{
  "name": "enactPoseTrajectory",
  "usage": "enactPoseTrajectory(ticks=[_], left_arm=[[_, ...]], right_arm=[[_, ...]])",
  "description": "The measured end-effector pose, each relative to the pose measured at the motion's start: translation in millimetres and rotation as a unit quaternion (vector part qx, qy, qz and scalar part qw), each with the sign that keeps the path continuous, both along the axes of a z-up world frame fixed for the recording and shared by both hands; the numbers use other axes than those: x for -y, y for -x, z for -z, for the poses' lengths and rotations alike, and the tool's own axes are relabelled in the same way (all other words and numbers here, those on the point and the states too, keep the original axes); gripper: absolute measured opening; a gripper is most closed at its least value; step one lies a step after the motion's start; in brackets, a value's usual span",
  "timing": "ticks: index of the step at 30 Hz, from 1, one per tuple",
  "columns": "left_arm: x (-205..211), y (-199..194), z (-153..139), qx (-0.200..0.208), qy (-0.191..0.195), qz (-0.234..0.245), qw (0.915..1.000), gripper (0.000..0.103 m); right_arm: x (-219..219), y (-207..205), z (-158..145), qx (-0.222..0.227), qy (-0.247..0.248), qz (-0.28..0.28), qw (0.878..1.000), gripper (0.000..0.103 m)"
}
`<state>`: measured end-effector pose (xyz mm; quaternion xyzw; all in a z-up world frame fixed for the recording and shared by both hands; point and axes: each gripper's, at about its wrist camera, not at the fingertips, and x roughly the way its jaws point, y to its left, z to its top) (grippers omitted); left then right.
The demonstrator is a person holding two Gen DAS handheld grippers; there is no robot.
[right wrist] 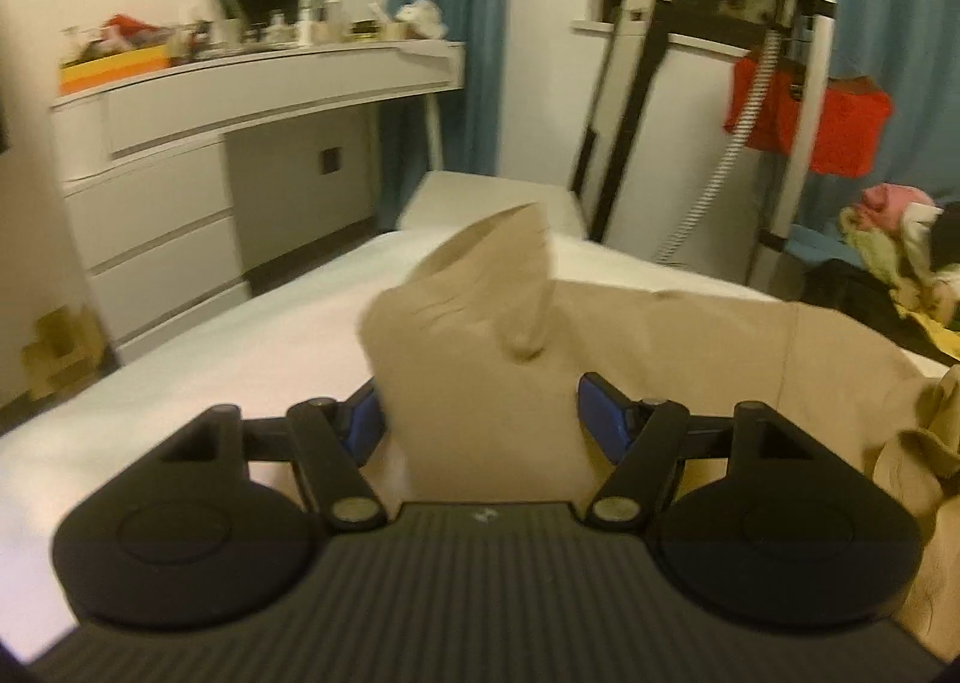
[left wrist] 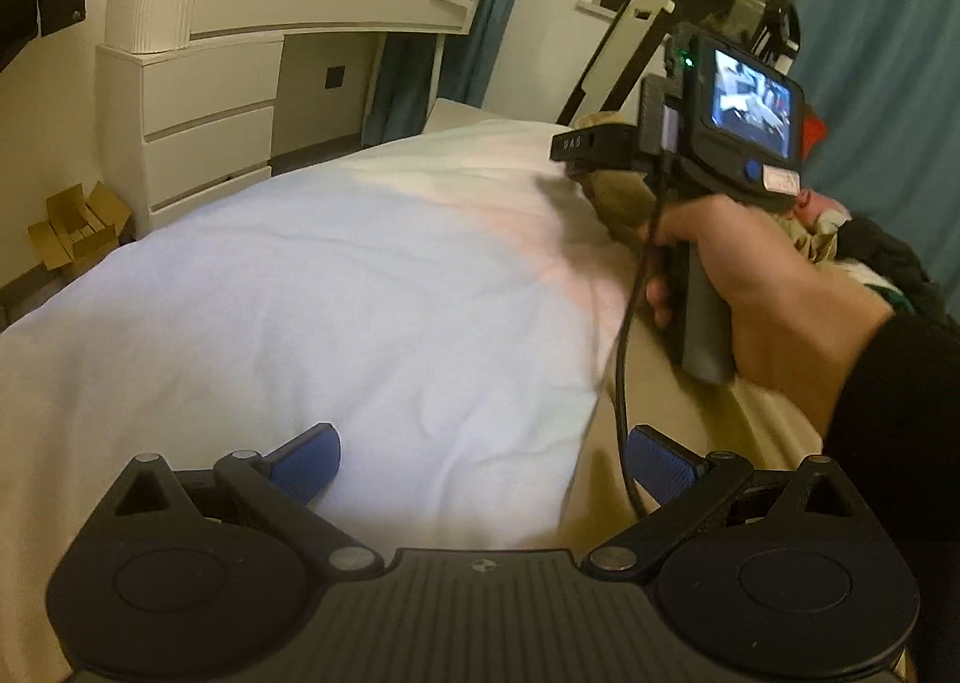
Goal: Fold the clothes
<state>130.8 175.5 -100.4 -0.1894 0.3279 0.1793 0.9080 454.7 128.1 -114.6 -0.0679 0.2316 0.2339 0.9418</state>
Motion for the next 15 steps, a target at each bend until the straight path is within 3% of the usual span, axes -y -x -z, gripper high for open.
enactPoseTrajectory(ticks=[2, 8, 10, 15], left_arm=[[3, -2, 0, 0.001, -0.006, 0.007, 1.0000, 0.103], [12, 6, -9, 0.011, -0.047, -0.001, 0.9989, 0.103], [13, 9, -13, 0.017, -0.044, -0.001, 0.9989, 0.103], [21, 15, -20, 0.025, -0.035, 0.009, 0.9990, 0.103]], right_arm=[[16, -2, -13, 0.010, -0.017, 0.016, 1.000, 0.008], [65, -7, -51, 0.040, -0.068, 0.065, 0.995, 0.008], [87, -5, -65, 0.055, -0.089, 0.083, 0.991, 0.008], [176, 26, -78, 0.122, -0.104, 0.195, 0.968, 0.007]])
